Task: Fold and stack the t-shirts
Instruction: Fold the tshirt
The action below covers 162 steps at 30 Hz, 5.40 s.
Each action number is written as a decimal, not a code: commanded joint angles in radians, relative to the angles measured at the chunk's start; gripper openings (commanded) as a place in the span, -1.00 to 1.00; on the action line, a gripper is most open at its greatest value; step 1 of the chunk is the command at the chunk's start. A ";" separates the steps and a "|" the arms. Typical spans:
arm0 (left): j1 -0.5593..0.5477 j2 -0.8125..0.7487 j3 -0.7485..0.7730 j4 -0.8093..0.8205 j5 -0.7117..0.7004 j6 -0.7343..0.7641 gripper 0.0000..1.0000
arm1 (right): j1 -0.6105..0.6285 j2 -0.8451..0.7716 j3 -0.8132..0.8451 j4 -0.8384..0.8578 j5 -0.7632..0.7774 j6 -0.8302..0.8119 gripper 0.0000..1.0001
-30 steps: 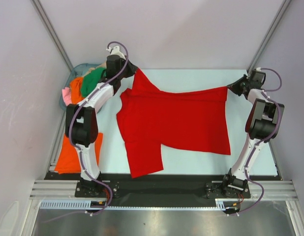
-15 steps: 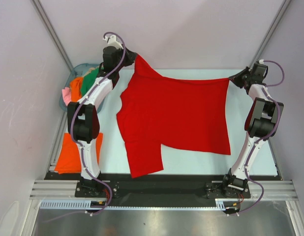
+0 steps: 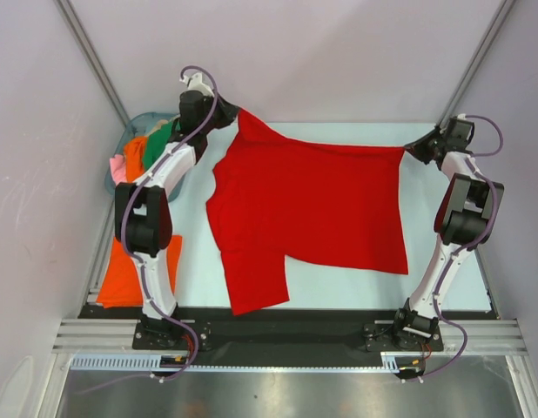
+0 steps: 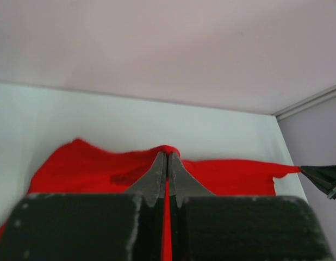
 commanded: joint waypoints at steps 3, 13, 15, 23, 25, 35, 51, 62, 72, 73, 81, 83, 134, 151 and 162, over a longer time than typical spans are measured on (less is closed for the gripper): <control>0.010 -0.180 -0.131 0.009 0.002 -0.028 -0.99 | -0.014 -0.081 -0.055 -0.041 -0.034 -0.033 -1.00; 0.021 -0.308 -0.312 -0.081 -0.017 -0.039 -0.99 | -0.022 -0.152 -0.161 -0.079 -0.030 -0.068 -1.00; 0.026 -0.323 -0.337 -0.081 0.008 -0.048 -0.99 | -0.024 -0.159 -0.175 -0.087 -0.027 -0.079 -1.00; 0.036 -0.362 -0.426 -0.152 -0.009 -0.051 -0.99 | -0.025 -0.179 -0.257 -0.110 0.002 -0.122 -1.00; 0.036 -0.363 -0.442 -0.150 0.011 -0.063 -0.99 | -0.025 -0.173 -0.265 -0.114 -0.002 -0.125 -1.00; 0.039 -0.380 -0.479 -0.189 -0.018 -0.082 -0.99 | -0.024 -0.167 -0.307 -0.105 0.004 -0.133 -1.00; 0.055 -0.405 -0.481 -0.224 -0.052 -0.076 -0.99 | -0.041 -0.193 -0.322 -0.114 0.031 -0.145 -1.00; 0.063 -0.369 -0.482 -0.239 -0.037 -0.080 -0.99 | -0.044 -0.149 -0.346 -0.100 0.036 -0.144 -1.00; 0.061 -0.327 -0.481 -0.270 -0.043 -0.076 -0.99 | -0.033 -0.146 -0.363 -0.102 0.062 -0.150 -1.00; 0.062 -0.322 -0.484 -0.269 -0.043 -0.079 -0.99 | -0.031 -0.146 -0.369 -0.103 0.065 -0.150 -1.00; 0.061 -0.331 -0.511 -0.273 -0.053 -0.089 -0.99 | -0.016 -0.167 -0.386 -0.091 0.084 -0.147 -1.00; 0.061 -0.337 -0.527 -0.276 -0.058 -0.093 -0.99 | -0.011 -0.170 -0.385 -0.091 0.090 -0.148 -1.00; 0.056 -0.038 -0.315 0.119 0.147 -0.093 -0.99 | 0.926 0.258 -0.227 0.937 0.271 0.392 -0.45; 0.056 -0.050 -0.346 0.176 0.164 -0.145 -0.99 | 0.976 0.348 -0.156 0.993 0.449 0.491 -0.14; 0.058 -0.066 -0.364 0.184 0.180 -0.157 -0.99 | 0.969 0.397 -0.078 0.924 0.476 0.534 -0.55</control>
